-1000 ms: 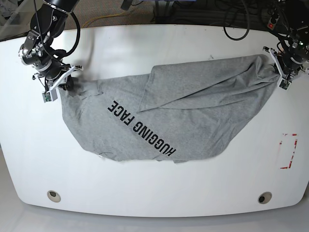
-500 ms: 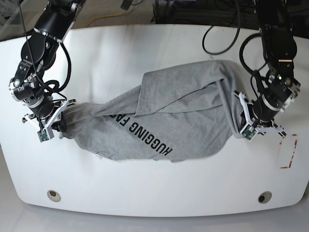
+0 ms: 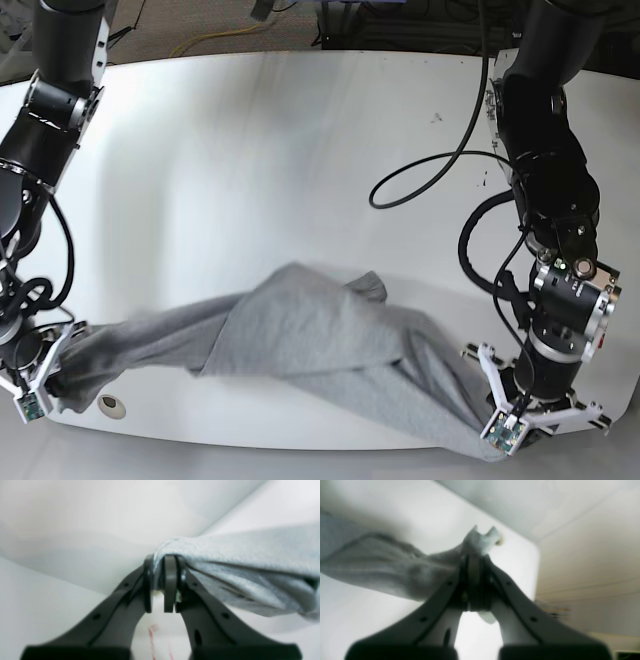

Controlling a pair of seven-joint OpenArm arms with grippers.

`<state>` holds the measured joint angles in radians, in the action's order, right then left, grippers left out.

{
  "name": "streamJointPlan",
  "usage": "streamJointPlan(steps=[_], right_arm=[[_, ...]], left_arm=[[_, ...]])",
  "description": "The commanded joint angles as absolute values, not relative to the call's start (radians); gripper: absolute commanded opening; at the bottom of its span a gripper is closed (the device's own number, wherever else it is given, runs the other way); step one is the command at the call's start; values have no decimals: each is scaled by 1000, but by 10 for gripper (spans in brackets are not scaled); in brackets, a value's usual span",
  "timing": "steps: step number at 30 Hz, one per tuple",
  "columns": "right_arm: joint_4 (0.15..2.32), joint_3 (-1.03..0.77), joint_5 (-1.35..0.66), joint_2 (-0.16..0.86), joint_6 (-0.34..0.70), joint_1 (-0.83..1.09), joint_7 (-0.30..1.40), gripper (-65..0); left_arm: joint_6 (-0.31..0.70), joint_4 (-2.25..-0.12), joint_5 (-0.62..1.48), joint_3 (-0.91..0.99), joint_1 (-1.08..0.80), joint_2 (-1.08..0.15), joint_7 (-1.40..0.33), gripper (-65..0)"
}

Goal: Fold the T-shirt properly
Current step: 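Swing the held shirt up and lay it flat on the table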

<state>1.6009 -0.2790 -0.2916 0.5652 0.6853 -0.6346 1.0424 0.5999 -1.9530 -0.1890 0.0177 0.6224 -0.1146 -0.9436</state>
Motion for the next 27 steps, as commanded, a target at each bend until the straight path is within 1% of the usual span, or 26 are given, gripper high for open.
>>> streamJointPlan(steps=[1, 5, 7, 9, 13, 17, 18, 23, 27], right_arm=[[1618, -255, -289, 630, 677, -723, 1049, -650], [1626, -199, -289, 696, 698, -845, 1113, -650], [1627, -206, -289, 716, 698, -891, 1167, -650], [1641, -229, -289, 722, 698, -911, 1211, -650], [1707, -278, -289, 720, 698, -903, 1296, -650], [1788, -334, -289, 719, 698, -791, 1320, -650], [1824, -361, -289, 713, 698, -740, 1320, -650], [1959, -470, -289, 613, 698, -516, 1320, -650], [1998, -533, -289, 527, 698, -351, 1320, -650]], left_arm=[[587, -1980, -232, 21, 694, -101, -920, -650], [585, -1979, -292, 21, 803, -93, -920, -650], [585, -1977, -314, 22, 860, -93, -920, -650], [585, -1977, -317, 25, 898, -93, -921, -650], [585, -1979, -312, 27, 932, -93, -992, -650], [588, -1985, -309, 22, 920, -93, -1013, -650], [588, -1986, -309, 22, 891, -93, -1013, -650], [591, -2003, -309, 25, 771, -93, -1015, -650], [591, -2012, -314, 25, 607, -99, -1010, -650]])
